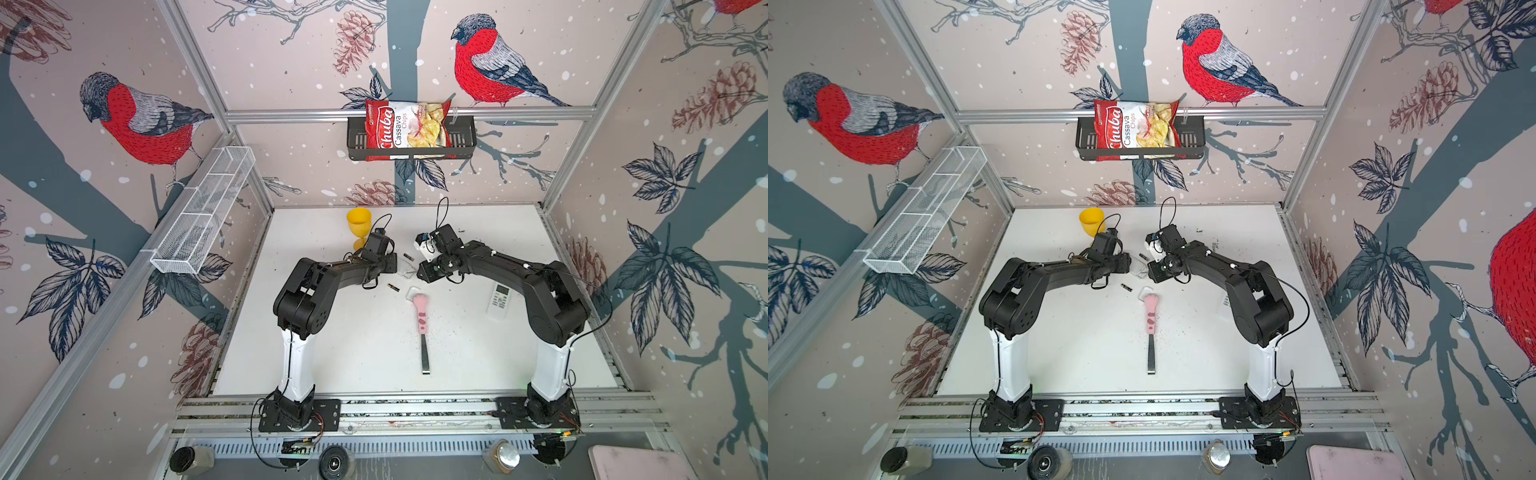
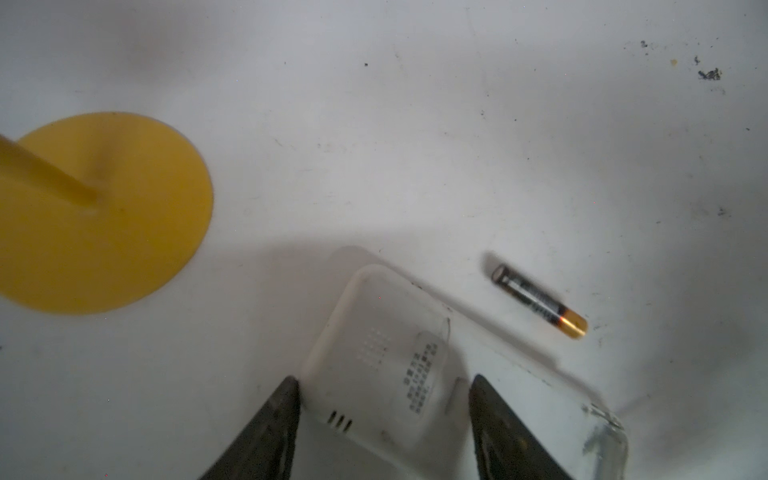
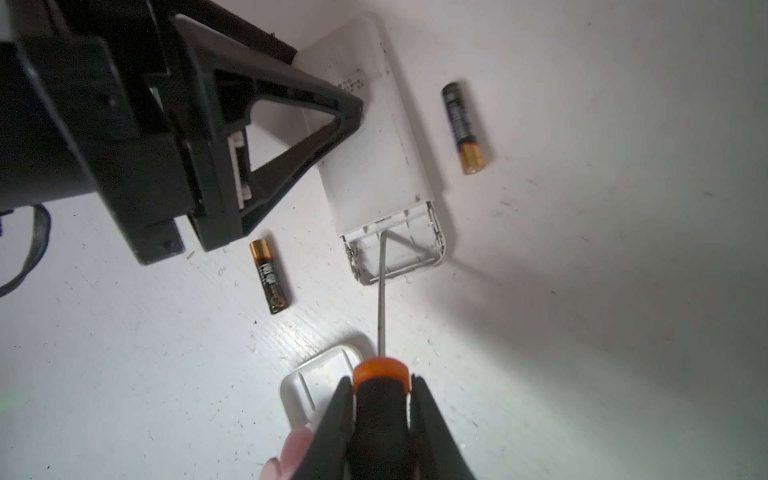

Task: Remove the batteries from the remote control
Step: 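Flick the batteries out of the compartment with the screwdriver tip, then lift the screwdriver away from the remote with the right gripper, then lay the screwdriver down with the right gripper while left gripper releases the shell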

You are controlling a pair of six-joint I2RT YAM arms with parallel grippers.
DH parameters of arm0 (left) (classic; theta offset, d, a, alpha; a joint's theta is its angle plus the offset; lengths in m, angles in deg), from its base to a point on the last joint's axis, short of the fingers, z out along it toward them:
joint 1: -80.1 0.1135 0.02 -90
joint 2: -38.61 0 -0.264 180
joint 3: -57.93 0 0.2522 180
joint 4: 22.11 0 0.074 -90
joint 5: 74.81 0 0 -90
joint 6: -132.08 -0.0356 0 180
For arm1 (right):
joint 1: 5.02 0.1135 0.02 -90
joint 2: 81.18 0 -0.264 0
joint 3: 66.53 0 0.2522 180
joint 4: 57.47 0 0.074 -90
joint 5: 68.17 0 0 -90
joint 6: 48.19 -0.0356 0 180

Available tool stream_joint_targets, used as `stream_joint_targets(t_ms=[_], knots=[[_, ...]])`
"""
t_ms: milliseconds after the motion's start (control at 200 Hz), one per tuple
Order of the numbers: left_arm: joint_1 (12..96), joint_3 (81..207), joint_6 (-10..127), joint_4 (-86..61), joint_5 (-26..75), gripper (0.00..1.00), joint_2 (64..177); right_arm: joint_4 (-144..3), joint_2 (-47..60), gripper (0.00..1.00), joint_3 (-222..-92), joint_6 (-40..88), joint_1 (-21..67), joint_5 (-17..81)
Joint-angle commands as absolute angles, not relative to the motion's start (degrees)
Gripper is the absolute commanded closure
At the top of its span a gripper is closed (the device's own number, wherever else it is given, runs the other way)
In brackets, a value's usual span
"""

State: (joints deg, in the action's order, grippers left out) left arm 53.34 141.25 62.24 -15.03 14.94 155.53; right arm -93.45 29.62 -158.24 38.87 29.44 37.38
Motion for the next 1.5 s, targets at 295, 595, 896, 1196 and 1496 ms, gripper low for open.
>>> stream_joint_targets(t_ms=[295,595,896,1196,1496], knots=[[53.04,140.52,62.3,-12.47,16.61,0.31,153.83,-83.5,21.75,1.0,-152.9,34.53,22.68,38.63],[52.38,137.48,62.42,-13.37,16.89,0.08,147.68,-82.64,40.04,1.0,-176.58,31.02,8.4,42.13],[49.44,133.06,63.26,-14.73,12.87,0.04,141.66,-89.07,58.49,1.0,-200.92,29.48,4.45,48.4],[49.43,130.66,63.96,-16.08,12.21,0.04,139.42,-91.08,61.05,1.0,-199.05,32.09,4.49,46.63],[49.48,129.39,64.36,-16.62,12.25,0.04,138.99,-88.92,58.27,1.0,-192.5,32.48,4.21,46.88]])
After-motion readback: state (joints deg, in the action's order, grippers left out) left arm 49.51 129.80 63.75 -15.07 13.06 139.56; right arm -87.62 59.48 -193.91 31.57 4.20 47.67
